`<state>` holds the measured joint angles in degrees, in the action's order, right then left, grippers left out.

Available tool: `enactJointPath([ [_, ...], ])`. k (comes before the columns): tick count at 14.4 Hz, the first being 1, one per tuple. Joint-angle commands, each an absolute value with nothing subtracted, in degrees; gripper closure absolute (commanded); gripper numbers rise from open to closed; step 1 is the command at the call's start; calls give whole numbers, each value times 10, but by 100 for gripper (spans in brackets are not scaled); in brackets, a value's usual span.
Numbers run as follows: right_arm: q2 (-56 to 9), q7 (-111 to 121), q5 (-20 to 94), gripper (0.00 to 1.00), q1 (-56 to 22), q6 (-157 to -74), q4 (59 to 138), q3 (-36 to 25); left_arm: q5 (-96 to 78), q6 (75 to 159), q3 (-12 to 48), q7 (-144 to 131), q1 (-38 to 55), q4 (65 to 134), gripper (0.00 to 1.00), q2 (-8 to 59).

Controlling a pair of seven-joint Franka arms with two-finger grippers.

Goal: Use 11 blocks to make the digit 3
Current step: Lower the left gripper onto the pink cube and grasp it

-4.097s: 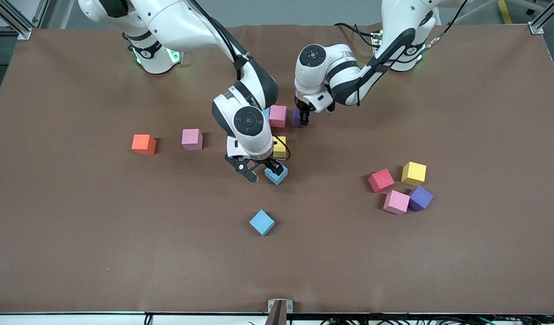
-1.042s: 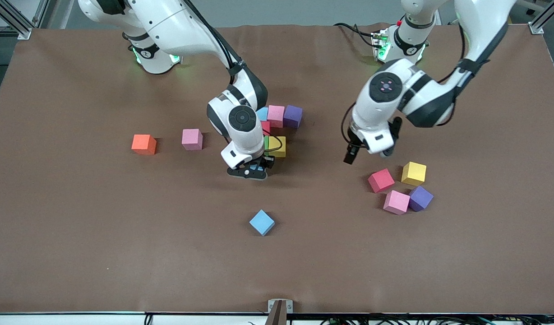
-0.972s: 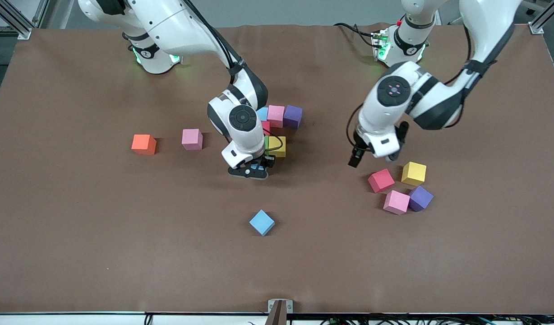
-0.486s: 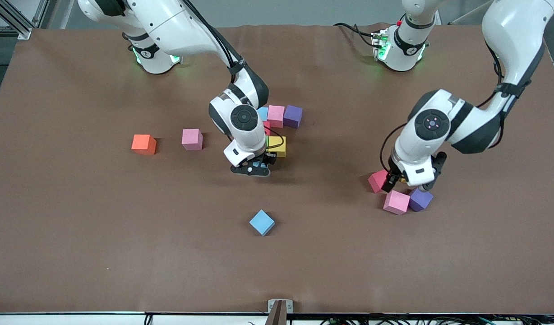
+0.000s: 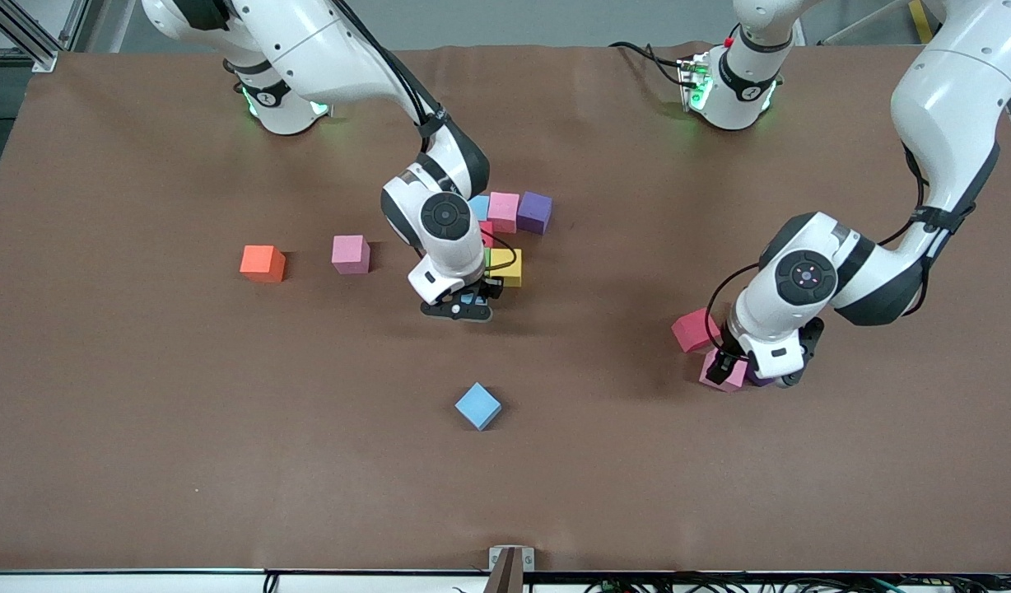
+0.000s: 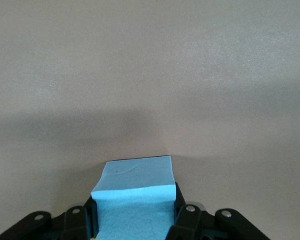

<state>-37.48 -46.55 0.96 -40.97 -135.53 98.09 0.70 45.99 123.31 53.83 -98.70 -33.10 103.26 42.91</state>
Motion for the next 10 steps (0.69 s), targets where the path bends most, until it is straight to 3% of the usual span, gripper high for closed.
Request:
enactJointPath([
  [1,-369,-456,11,97,-399,-1364,991,19,471,1236,516,-979,-309,1000,0,442],
  [3,-369,-456,11,97,-400,-1364,990,19,469,1251,488,-986,-291,995,0,444],
  [10,-377,-457,11,97,-400,-1366,981,19,468,1270,479,-1011,-293,1003,0,462],
])
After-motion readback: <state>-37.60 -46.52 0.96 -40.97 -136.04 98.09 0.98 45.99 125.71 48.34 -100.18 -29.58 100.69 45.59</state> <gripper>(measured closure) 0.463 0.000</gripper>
